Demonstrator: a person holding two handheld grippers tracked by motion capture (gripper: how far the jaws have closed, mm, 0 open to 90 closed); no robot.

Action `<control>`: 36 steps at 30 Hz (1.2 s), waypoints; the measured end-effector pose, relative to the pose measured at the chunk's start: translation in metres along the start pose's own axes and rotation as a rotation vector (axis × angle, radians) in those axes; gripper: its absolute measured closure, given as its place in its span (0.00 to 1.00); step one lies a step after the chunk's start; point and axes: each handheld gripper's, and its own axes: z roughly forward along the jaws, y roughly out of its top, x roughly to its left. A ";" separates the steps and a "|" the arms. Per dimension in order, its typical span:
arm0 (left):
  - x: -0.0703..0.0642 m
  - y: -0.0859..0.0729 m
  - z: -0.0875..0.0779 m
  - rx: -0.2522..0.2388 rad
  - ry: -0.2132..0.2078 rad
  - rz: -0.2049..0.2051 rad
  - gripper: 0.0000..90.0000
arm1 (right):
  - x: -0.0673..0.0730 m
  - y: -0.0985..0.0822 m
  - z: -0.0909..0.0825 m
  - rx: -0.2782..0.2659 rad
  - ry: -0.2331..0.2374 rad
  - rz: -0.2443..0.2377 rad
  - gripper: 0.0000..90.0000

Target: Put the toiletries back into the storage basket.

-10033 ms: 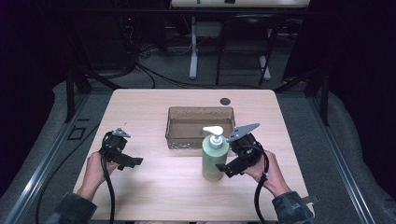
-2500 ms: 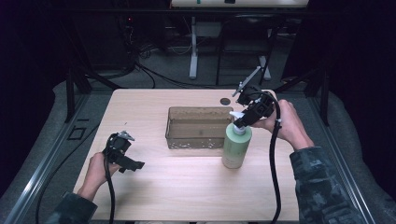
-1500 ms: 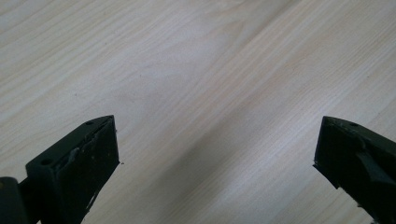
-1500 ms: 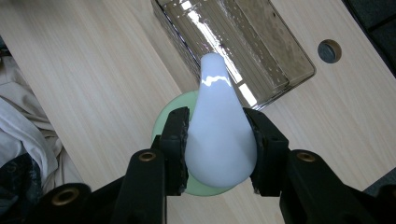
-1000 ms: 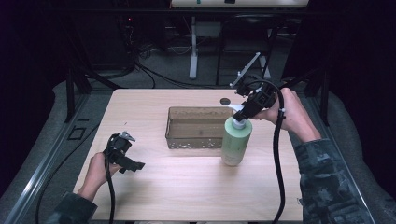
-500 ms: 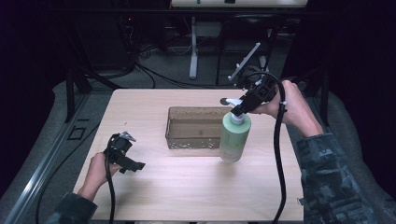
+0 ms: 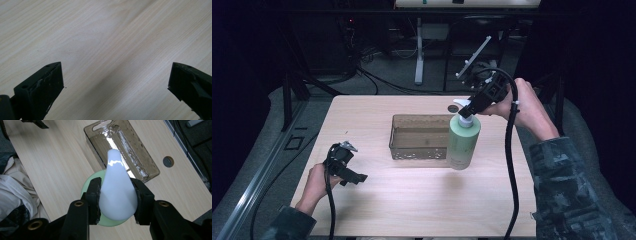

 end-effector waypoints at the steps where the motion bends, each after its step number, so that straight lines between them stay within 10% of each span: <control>1: 0.000 0.000 0.000 0.001 -0.001 0.001 0.00 | -0.001 0.001 -0.001 -0.002 0.001 -0.001 0.70; 36: -0.001 0.000 0.001 0.012 -0.005 0.006 0.00 | -0.019 0.031 -0.018 -0.041 -0.057 0.030 0.70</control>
